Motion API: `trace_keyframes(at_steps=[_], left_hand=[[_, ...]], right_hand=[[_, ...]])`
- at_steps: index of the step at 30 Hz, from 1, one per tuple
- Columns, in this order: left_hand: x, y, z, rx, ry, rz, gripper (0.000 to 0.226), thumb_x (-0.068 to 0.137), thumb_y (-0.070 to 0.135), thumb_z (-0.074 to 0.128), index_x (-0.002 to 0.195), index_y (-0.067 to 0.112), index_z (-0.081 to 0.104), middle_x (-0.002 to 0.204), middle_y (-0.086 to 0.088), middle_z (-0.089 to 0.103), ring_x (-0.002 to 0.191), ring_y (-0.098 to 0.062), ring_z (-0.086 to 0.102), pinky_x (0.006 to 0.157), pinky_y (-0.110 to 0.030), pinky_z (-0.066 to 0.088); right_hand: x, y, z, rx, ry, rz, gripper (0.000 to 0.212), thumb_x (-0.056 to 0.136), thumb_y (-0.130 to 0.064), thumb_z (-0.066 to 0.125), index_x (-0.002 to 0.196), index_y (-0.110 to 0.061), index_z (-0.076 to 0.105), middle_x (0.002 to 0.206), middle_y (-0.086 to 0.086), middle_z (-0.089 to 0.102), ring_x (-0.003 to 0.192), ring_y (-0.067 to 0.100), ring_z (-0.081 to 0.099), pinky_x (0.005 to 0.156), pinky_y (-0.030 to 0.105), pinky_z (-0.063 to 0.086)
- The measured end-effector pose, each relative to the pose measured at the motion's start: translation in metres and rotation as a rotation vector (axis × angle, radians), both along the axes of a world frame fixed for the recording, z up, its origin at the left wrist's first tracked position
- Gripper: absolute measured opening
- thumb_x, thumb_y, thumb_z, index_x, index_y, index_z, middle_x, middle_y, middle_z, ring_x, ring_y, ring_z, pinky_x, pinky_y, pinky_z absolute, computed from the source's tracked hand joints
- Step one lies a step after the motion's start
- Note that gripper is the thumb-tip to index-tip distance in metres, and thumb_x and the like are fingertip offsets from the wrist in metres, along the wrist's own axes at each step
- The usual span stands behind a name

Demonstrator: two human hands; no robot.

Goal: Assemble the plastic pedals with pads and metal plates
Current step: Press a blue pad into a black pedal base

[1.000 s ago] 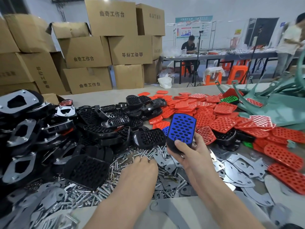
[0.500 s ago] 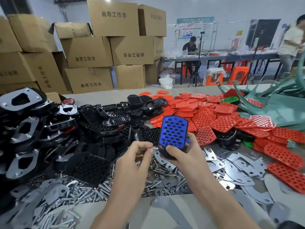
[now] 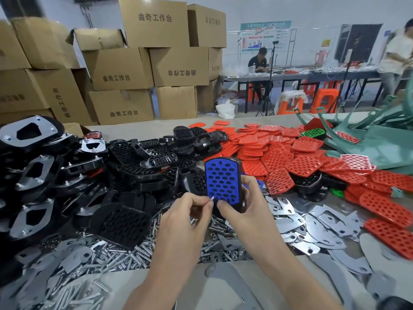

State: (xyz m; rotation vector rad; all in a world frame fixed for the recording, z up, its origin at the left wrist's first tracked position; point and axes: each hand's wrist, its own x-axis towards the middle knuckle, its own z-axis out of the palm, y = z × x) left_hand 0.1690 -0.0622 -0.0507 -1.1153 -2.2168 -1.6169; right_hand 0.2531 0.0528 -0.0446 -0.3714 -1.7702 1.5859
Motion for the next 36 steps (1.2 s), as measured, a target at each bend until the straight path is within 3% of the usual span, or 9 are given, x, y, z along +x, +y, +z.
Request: trace_keyframes(at_steps=[4, 13, 18, 24, 31, 36], left_hand=[[-0.0004, -0.0013, -0.0012, -0.028, 0.058, 0.027, 0.006, 0.089, 0.03, 0.069, 0.085, 0.031, 0.064, 0.08, 0.016, 0.066, 0.078, -0.002, 0.063, 0.068, -0.012, 0.046], [0.0007, 0.0006, -0.0002, -0.023, 0.008, -0.002, 0.013, 0.09, 0.021, 0.071, 0.084, 0.03, 0.064, 0.079, 0.017, 0.068, 0.08, 0.0, 0.064, 0.069, -0.01, 0.046], [-0.0015, 0.0006, -0.0007, -0.002, -0.014, -0.017, 0.013, 0.091, 0.02, 0.071, 0.083, 0.029, 0.064, 0.082, 0.022, 0.068, 0.077, -0.001, 0.065, 0.065, -0.009, 0.045], [-0.0022, 0.0013, -0.0022, -0.025, 0.0, -0.017, 0.026, 0.091, 0.017, 0.071, 0.08, 0.037, 0.058, 0.087, 0.031, 0.066, 0.078, 0.006, 0.064, 0.066, -0.003, 0.041], [-0.002, 0.001, -0.003, -0.095, 0.067, -0.015, 0.023, 0.091, 0.02, 0.071, 0.083, 0.036, 0.058, 0.083, 0.02, 0.068, 0.084, 0.004, 0.064, 0.07, -0.004, 0.042], [-0.0078, -0.0005, 0.0042, 0.065, -0.278, -0.155, 0.008, 0.086, 0.026, 0.076, 0.088, 0.032, 0.07, 0.084, 0.016, 0.072, 0.072, -0.001, 0.067, 0.06, -0.011, 0.049]], right_hand=[[-0.0002, -0.0016, -0.0027, 0.062, 0.003, -0.009, 0.039, 0.092, 0.004, 0.064, 0.109, -0.03, 0.057, 0.104, -0.01, 0.073, 0.105, 0.012, 0.067, 0.088, 0.025, 0.052], [-0.0008, -0.0019, -0.0078, 0.18, -0.051, -0.069, 0.042, 0.093, -0.004, 0.066, 0.11, -0.041, 0.055, 0.103, -0.021, 0.072, 0.1, 0.001, 0.067, 0.079, 0.014, 0.049], [-0.0011, -0.0019, -0.0072, 0.205, -0.078, -0.08, 0.044, 0.093, -0.006, 0.066, 0.112, -0.043, 0.055, 0.103, -0.019, 0.073, 0.097, 0.005, 0.068, 0.082, 0.028, 0.054], [0.0011, -0.004, -0.0073, 0.278, -0.095, -0.098, 0.045, 0.092, -0.003, 0.064, 0.113, -0.041, 0.054, 0.1, -0.025, 0.071, 0.092, 0.002, 0.067, 0.072, 0.011, 0.047], [0.0012, -0.0026, -0.0074, 0.223, -0.102, -0.062, 0.04, 0.093, -0.002, 0.065, 0.114, -0.036, 0.057, 0.101, -0.02, 0.072, 0.094, 0.004, 0.068, 0.077, 0.014, 0.05], [0.001, -0.0008, -0.0033, 0.083, -0.073, 0.002, 0.036, 0.094, 0.001, 0.067, 0.115, -0.027, 0.056, 0.106, -0.008, 0.074, 0.099, 0.008, 0.071, 0.081, 0.016, 0.052]])
